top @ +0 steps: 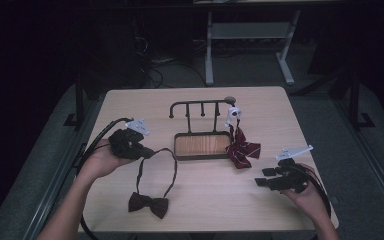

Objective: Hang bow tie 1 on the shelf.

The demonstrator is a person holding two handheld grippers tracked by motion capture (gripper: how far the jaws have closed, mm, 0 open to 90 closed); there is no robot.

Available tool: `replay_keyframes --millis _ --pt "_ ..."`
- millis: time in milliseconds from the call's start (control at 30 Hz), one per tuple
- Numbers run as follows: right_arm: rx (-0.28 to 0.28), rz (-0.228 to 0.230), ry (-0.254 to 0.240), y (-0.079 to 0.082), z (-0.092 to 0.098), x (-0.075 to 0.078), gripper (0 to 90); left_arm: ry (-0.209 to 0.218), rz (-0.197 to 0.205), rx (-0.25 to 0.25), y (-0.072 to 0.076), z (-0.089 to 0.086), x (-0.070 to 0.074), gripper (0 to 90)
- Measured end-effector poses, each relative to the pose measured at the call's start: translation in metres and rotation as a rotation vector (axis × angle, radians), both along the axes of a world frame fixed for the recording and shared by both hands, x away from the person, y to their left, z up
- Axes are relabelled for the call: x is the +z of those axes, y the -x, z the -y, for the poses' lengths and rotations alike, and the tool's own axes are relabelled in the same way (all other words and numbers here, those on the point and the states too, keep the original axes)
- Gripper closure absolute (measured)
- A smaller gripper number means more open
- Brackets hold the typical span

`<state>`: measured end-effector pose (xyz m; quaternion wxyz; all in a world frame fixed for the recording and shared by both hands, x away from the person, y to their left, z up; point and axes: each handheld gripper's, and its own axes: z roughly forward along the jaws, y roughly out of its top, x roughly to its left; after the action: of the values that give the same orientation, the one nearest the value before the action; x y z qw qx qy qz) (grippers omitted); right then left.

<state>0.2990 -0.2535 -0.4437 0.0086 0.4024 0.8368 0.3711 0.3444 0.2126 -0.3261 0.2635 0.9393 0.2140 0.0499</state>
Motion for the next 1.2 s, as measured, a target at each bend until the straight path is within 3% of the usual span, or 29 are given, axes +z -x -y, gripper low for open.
replay_keyframes --millis 1200 --pt "0.006 0.014 -0.005 0.000 0.002 0.000 44.0 -0.011 0.031 -0.021 -0.007 0.004 0.034 89.9"
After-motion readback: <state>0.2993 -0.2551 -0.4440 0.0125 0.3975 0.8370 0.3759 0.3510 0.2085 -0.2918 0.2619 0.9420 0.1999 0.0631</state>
